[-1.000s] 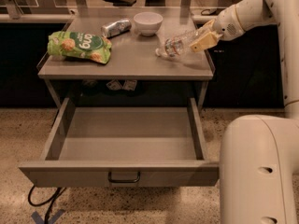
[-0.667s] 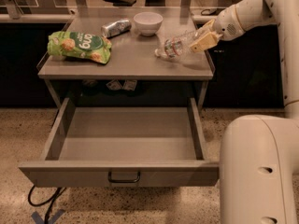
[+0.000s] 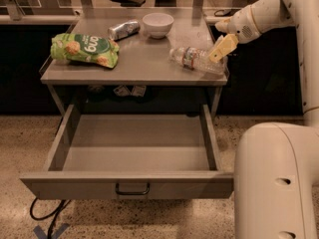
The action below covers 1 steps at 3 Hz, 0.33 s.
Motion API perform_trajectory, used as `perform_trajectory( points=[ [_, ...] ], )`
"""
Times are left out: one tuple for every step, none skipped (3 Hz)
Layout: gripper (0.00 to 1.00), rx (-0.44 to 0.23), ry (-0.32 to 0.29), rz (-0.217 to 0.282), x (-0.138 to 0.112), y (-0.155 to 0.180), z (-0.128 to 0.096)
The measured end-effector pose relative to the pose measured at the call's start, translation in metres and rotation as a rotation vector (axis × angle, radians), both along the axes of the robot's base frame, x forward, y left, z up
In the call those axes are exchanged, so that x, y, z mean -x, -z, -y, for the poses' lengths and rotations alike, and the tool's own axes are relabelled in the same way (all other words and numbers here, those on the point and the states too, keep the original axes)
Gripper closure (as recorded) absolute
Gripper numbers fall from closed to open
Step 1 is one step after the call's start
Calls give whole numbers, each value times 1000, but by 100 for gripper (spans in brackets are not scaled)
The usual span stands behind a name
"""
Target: Pick water bottle from top drawer and place on counter
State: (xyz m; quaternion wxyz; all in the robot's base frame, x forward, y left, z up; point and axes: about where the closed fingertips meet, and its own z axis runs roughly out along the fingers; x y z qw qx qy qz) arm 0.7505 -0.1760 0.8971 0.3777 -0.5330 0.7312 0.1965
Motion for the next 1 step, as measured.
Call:
perform_trajectory(
  points=[
    [0, 0, 0, 0, 0, 0, 0]
  ],
)
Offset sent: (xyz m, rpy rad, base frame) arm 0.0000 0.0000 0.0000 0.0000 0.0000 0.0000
